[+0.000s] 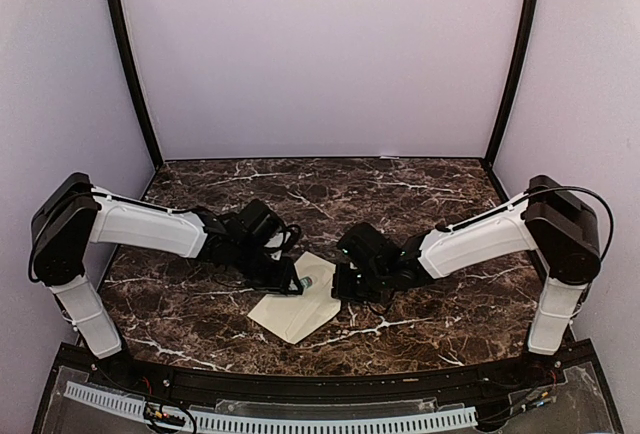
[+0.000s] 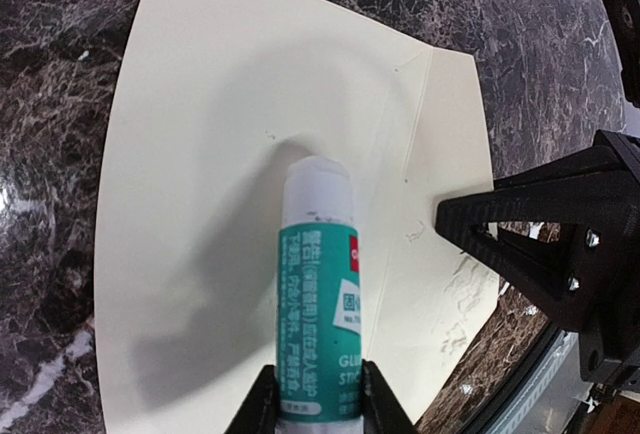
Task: Place the letter into the envelope and seal it
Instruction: Paint the envelope at the center of the board.
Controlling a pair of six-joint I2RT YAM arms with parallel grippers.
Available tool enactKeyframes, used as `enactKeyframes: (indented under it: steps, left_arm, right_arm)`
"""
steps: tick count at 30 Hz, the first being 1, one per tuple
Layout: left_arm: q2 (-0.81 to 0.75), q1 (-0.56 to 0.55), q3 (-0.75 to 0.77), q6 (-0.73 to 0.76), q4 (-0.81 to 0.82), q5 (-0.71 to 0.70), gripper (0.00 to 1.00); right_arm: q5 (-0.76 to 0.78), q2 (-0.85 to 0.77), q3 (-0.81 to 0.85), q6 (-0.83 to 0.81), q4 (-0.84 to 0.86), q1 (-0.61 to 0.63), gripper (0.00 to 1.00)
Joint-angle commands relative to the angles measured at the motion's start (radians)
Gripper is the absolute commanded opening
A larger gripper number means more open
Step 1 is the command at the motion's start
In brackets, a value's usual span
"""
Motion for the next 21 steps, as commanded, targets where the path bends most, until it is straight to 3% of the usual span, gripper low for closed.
enactKeyframes:
  steps: [1, 21]
  left_arm:
    - [-0.018, 0.007, -0.029, 0.023, -0.056, -0.008, 0.00]
    - [-0.173, 0.006, -0.202, 0.081, -0.090, 0.136, 0.00]
  right_arm:
    - [0.023, 0.028, 0.017, 0.000, -0.030, -0.006, 0.00]
    - [0.028, 0.046, 0.043, -0.001, -0.049, -0.005, 0.00]
